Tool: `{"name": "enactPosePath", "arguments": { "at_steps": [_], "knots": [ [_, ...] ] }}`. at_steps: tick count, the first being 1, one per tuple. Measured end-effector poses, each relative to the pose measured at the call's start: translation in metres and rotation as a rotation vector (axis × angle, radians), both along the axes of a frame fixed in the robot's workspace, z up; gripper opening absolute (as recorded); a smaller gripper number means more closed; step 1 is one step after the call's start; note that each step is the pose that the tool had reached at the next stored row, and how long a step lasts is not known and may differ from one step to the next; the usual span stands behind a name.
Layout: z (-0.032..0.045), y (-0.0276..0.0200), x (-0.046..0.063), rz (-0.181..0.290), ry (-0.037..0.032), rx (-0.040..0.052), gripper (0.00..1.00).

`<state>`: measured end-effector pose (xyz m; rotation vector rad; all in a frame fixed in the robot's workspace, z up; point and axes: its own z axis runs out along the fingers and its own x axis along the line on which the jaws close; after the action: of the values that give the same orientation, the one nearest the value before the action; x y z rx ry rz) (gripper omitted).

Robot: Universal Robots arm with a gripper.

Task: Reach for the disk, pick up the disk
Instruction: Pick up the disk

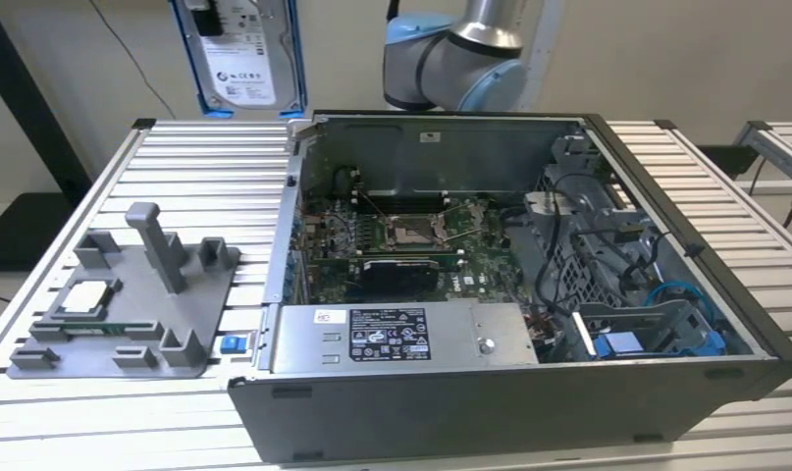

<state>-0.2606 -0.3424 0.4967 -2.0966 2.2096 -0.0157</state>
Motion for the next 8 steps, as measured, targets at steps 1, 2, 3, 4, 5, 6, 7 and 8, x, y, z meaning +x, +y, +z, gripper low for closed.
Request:
{"name": "enactPosePath", "arguments": {
  "at_steps": [1, 2, 3, 4, 5, 6, 7, 8],
  "knots": [
    [0.0000, 0.0000, 0.005, 0.000, 0.0002, 0.0000, 0.00],
    [0.0000, 0.0000, 0.009, 0.000, 0.0004, 0.0000, 0.00],
    [0.0001, 0.0000, 0.014, 0.000, 0.0005, 0.0000, 0.00],
    [0.0001, 0.0000, 0.018, 0.000, 0.0007, -0.0001, 0.00],
    [0.0000, 0.0000, 0.023, 0.000, 0.0008, -0.0001, 0.00],
    [0.0000, 0.0000, 0.027, 0.000, 0.0010, 0.0000, 0.00],
    [0.0000, 0.0000, 0.032, 0.000, 0.0013, 0.0000, 0.00],
    [0.0000, 0.0000, 0.036, 0.000, 0.0014, 0.0000, 0.00]
  ]
}}
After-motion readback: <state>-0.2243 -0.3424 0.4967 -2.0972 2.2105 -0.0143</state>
